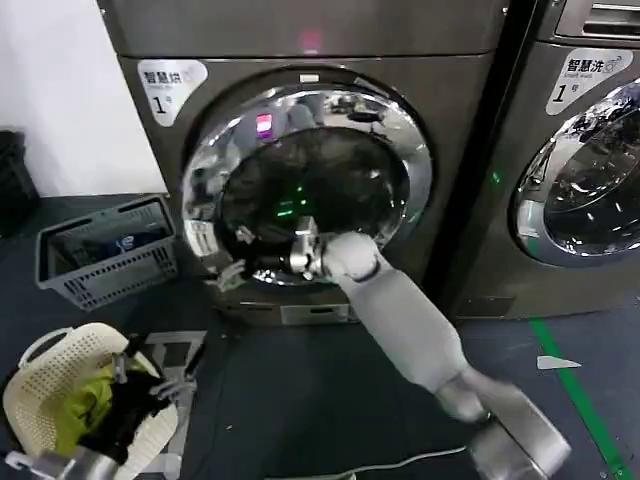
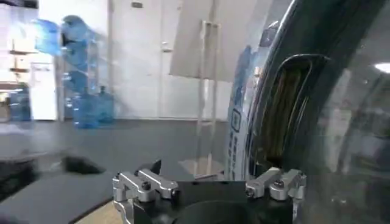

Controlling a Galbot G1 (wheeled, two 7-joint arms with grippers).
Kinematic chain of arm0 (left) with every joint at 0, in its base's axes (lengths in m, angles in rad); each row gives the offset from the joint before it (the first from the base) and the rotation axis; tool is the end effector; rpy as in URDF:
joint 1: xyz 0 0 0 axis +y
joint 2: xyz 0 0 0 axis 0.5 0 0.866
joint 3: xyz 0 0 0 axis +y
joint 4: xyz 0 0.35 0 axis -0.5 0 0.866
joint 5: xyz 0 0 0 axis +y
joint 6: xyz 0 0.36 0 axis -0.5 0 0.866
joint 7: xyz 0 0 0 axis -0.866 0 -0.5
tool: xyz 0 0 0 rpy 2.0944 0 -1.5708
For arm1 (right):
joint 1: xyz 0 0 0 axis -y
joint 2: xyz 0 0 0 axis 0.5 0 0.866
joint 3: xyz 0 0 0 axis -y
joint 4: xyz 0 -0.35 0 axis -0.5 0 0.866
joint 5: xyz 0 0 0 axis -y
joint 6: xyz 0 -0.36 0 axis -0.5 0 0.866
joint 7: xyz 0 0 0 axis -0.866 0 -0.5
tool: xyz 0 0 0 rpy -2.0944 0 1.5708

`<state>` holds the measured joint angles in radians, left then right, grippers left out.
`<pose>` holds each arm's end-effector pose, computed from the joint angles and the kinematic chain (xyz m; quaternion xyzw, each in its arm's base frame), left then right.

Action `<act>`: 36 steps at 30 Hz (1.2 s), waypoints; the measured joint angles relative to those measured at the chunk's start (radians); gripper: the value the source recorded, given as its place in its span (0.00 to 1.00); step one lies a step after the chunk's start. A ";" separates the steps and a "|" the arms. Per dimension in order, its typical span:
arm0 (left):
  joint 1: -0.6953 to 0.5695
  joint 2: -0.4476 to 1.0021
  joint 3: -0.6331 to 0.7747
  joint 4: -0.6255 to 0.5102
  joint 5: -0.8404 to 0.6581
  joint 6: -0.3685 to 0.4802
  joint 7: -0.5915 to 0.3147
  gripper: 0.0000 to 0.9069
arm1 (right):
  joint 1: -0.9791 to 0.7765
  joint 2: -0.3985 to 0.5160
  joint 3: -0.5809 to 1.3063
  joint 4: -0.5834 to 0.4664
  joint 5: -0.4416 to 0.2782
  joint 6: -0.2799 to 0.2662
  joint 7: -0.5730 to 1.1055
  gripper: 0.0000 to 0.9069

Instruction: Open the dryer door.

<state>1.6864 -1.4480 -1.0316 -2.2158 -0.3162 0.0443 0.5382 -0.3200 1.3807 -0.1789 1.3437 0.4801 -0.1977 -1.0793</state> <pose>0.1329 0.1552 -0.2426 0.1066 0.9933 0.0441 0.0108 0.5099 0.1411 -0.1702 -0.7470 0.6624 -0.0556 0.0105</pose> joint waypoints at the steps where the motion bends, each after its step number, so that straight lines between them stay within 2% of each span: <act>1: -0.011 0.014 -0.010 0.008 -0.013 0.010 -0.003 1.00 | -0.006 -0.010 0.002 0.010 0.001 0.000 -0.019 1.00; 10: -0.130 0.198 -0.038 0.112 -0.175 0.067 -0.007 1.00 | -0.046 -0.082 0.013 0.096 0.050 0.008 -0.170 1.00; 16: -0.222 0.304 -0.003 0.191 -0.261 0.115 -0.026 1.00 | -0.079 -0.152 0.014 0.155 0.090 0.064 -0.261 1.00; 22: -0.314 0.368 0.056 0.270 -0.348 0.089 0.012 1.00 | -0.126 -0.238 0.037 0.215 0.145 0.078 -0.318 1.00; 29: -0.437 0.480 0.194 0.338 -0.482 0.084 0.050 1.00 | -0.204 -0.326 0.095 0.283 0.181 0.102 -0.383 1.00; 36: -0.585 0.609 0.429 0.391 -0.594 0.055 0.049 1.00 | -0.290 -0.408 0.169 0.321 0.201 0.133 -0.384 1.00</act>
<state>1.1010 -0.8395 -0.6030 -1.8247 -0.9106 0.0995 0.5873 -0.6096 0.9727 -0.0097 1.6651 0.6814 -0.0646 -1.4634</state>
